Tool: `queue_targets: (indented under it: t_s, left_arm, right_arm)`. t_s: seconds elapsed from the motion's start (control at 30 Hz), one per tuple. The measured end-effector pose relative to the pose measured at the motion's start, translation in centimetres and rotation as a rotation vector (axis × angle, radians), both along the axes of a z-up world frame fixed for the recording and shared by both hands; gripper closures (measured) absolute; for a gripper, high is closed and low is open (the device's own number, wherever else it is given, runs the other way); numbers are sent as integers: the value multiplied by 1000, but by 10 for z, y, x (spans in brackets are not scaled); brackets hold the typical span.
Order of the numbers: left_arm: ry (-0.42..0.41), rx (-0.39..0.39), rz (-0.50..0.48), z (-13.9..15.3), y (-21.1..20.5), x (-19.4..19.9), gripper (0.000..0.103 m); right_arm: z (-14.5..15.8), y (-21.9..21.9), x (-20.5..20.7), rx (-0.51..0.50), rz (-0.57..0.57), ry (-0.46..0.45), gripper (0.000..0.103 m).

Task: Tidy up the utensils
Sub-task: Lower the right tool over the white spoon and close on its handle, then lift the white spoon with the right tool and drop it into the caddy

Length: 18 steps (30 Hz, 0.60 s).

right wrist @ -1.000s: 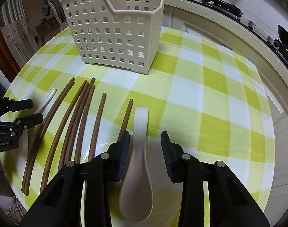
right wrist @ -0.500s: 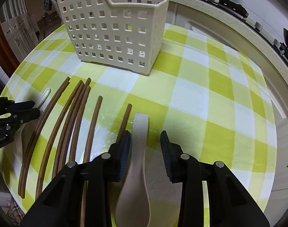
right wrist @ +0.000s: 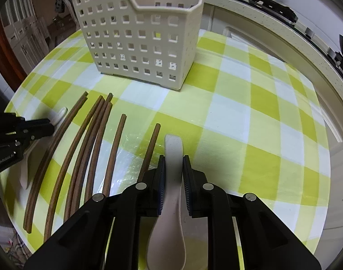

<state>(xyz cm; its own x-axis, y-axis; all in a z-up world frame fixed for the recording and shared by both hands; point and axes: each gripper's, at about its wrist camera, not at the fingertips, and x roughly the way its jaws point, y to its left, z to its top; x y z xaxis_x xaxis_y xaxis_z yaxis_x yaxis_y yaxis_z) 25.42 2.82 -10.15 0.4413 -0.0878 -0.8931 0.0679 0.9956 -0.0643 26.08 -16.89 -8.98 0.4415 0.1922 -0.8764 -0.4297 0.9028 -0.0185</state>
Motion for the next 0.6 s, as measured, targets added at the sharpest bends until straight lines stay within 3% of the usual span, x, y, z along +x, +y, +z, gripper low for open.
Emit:
queue_targets:
  t_s: [0.6]
  left_arm:
    - [-280,-29,-14,77,-5,-61,92]
  right_arm:
    - [66,-10,-47,95,-12,-178,86]
